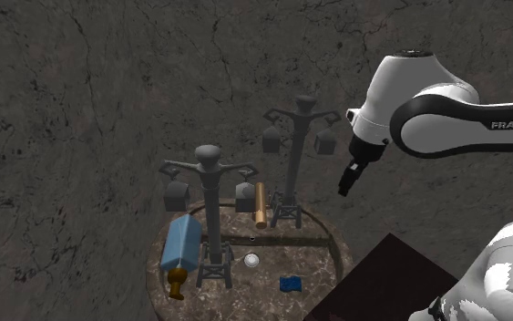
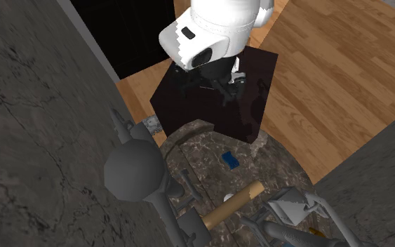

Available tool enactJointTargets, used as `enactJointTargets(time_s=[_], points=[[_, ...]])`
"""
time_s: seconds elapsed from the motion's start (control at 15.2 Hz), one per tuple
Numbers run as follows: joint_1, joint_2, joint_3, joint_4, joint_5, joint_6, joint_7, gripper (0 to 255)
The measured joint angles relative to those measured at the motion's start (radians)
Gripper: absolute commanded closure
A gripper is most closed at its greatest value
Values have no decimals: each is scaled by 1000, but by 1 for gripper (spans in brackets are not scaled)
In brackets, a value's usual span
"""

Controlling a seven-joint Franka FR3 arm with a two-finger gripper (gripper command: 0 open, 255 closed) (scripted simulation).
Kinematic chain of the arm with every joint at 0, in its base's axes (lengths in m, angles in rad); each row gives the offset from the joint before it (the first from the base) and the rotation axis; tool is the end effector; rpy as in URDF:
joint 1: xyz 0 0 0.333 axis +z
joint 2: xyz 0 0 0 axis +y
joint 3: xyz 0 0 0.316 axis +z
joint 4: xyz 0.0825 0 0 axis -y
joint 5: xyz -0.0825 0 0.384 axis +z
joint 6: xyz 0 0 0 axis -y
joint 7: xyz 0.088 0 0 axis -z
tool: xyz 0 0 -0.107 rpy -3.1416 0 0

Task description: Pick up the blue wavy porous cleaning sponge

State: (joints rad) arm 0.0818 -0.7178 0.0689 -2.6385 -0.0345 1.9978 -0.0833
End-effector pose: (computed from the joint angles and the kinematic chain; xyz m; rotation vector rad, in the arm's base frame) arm 0.3359 0.0494 0.4708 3.0435 0.3544 0.1189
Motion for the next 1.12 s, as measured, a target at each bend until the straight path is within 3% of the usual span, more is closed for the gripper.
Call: enactJointTargets(time_s=[0.53, 1.12], points=[[58, 187, 35, -129, 54, 303, 11, 0], [114, 551, 75, -144, 101, 673, 7, 0]])
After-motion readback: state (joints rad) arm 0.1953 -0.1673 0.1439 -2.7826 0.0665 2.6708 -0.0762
